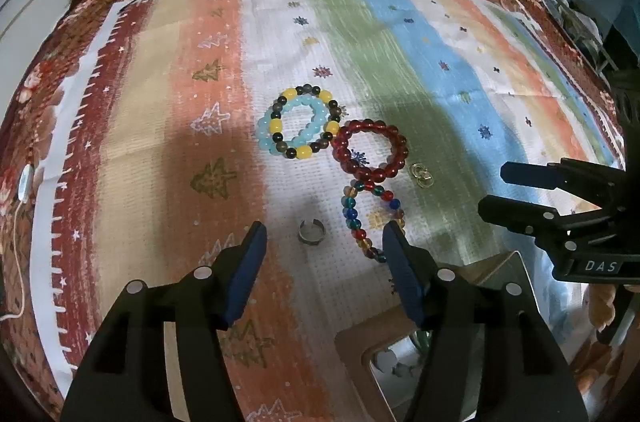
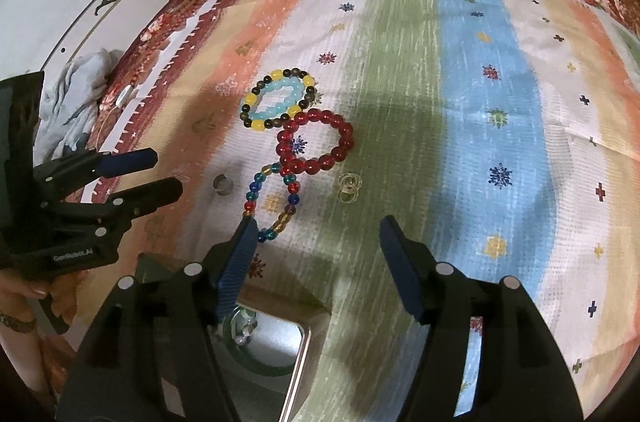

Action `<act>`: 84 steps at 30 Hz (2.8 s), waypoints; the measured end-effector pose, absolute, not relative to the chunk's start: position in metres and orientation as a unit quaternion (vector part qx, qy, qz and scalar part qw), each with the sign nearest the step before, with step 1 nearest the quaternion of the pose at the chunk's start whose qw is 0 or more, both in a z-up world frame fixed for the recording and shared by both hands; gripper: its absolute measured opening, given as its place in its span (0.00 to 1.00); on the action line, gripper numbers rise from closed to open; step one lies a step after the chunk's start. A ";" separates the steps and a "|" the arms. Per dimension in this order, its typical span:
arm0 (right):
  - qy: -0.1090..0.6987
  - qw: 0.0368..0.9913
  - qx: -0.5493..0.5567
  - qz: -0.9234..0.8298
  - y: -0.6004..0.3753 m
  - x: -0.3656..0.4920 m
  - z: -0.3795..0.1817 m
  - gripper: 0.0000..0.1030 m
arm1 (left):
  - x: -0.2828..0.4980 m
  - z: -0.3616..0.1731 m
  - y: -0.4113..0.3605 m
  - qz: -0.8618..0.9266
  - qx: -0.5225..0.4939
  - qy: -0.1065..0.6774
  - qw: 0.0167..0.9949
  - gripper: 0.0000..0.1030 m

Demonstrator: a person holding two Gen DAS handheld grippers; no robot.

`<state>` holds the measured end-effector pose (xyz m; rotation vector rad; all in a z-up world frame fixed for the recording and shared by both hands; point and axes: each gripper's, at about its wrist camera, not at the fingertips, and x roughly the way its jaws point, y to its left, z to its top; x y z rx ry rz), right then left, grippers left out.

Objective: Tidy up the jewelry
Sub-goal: 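Move the left tool to the silver ring while the right tool moves to the gold charm, then close the left tool on the silver ring while the right tool closes on the gold charm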

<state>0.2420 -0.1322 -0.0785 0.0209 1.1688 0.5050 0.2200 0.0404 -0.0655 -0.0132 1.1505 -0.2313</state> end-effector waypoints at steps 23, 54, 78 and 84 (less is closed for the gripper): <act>0.581 0.781 -0.008 0.230 -0.118 0.277 -0.112 0.62 | 0.241 -0.101 0.032 -0.116 0.027 0.587 0.801 0.54; 0.608 0.763 -0.037 0.218 -0.107 0.294 -0.142 0.56 | 0.252 -0.129 0.026 -0.117 0.055 0.614 0.779 0.34; 0.583 0.784 -0.036 0.211 -0.122 0.289 -0.125 0.16 | 0.252 -0.108 0.044 -0.110 0.026 0.584 0.804 0.20; 0.573 0.789 -0.032 0.220 -0.121 0.281 -0.113 0.16 | 0.249 -0.096 0.042 -0.116 0.020 0.573 0.811 0.20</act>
